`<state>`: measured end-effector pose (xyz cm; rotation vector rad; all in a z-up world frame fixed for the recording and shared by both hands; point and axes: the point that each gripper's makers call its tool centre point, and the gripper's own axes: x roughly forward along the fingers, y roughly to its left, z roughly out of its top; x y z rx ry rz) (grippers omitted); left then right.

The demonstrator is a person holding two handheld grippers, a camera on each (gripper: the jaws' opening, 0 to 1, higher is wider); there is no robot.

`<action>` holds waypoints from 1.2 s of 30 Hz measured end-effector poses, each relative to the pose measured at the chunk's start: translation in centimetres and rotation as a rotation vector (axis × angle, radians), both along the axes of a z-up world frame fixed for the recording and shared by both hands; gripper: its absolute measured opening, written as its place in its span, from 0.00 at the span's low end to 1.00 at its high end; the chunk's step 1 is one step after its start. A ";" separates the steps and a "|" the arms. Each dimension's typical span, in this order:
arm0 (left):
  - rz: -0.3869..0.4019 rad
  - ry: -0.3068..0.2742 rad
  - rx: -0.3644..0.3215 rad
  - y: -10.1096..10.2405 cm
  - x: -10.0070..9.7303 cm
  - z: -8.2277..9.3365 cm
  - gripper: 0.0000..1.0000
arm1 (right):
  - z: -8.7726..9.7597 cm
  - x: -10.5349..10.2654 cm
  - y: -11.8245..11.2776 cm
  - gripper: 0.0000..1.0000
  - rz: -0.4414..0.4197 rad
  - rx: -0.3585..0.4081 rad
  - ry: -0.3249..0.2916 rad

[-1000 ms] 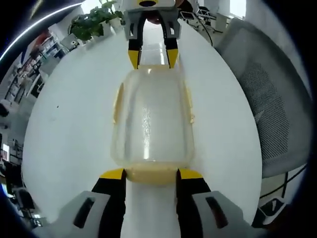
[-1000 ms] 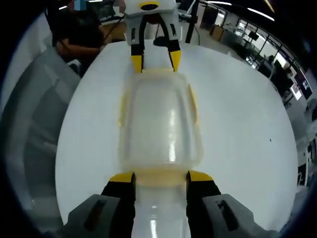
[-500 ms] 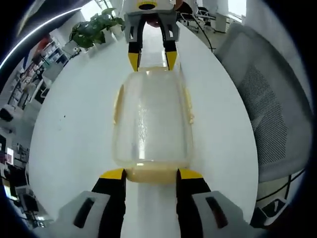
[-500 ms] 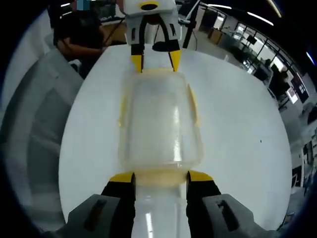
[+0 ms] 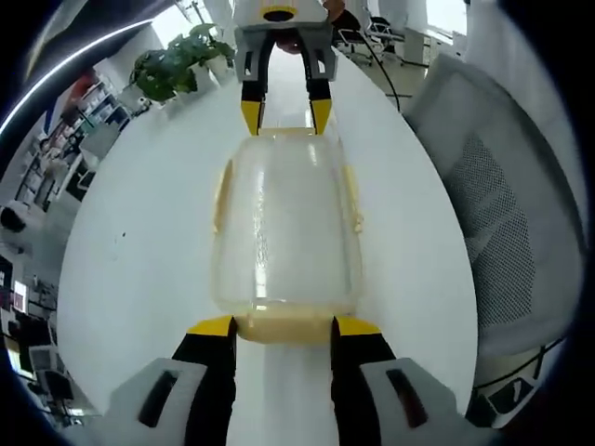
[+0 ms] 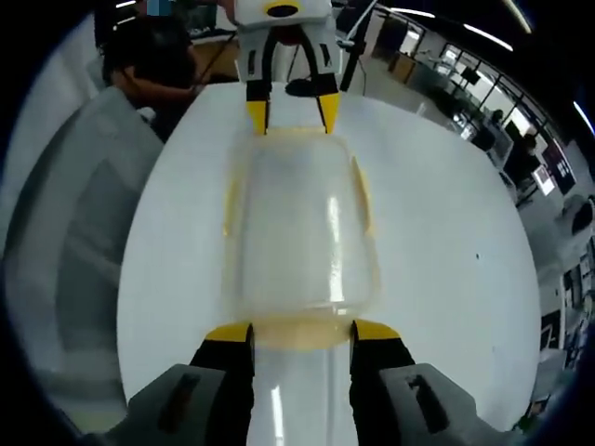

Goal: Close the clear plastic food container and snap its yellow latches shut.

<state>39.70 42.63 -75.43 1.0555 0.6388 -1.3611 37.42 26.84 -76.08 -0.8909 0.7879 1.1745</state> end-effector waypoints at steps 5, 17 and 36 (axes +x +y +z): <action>-0.004 0.007 -0.006 -1.2 -0.5 0.4 0.38 | 0.2 -0.4 -1.1 0.38 -0.003 -0.004 0.002; -0.008 0.022 -0.008 -3.7 -1.2 0.4 0.38 | 0.2 -1.2 -3.8 0.38 -0.010 -0.018 0.015; -0.023 0.047 -0.019 -8.4 -2.1 0.2 0.38 | -0.2 -2.2 -8.4 0.38 -0.026 -0.034 0.040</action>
